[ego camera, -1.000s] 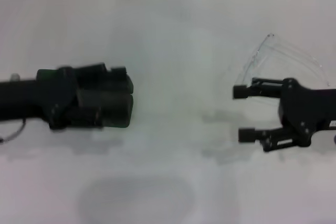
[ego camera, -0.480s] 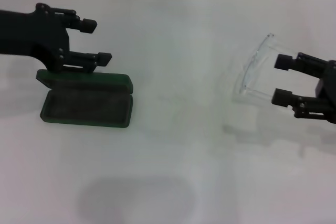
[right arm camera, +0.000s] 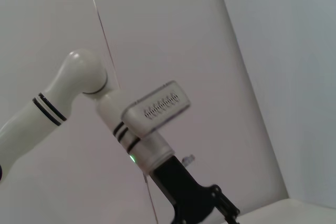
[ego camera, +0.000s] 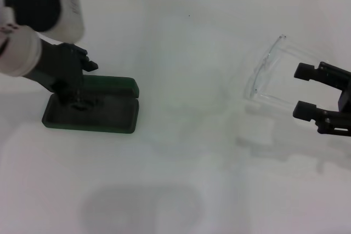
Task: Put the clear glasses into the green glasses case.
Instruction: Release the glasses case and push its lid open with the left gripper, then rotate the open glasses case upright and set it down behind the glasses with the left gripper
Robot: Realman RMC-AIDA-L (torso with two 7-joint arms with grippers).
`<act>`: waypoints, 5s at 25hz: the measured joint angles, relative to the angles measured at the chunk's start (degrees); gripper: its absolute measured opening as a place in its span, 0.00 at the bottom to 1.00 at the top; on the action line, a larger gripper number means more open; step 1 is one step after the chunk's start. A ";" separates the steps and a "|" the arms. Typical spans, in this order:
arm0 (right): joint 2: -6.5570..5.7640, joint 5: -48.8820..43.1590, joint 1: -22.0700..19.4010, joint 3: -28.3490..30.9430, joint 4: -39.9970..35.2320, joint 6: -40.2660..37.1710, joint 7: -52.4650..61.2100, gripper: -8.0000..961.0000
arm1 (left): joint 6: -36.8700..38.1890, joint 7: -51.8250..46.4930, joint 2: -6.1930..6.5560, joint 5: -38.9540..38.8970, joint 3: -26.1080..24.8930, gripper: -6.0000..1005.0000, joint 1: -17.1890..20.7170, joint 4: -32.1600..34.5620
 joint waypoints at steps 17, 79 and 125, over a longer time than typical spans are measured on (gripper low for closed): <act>-0.08 0.51 -0.32 0.05 0.06 0.29 -0.79 0.90 | -7.84 -0.69 -0.06 6.86 3.37 0.74 -3.19 -8.86; -1.84 0.61 -12.81 42.41 8.07 -10.21 -11.20 0.88 | -22.65 -21.35 -0.61 -0.12 32.42 0.20 -17.20 -17.63; -1.92 0.58 -12.42 43.03 9.63 -9.82 -13.47 0.86 | -37.09 -32.32 -0.78 4.92 42.35 0.19 -17.86 -18.47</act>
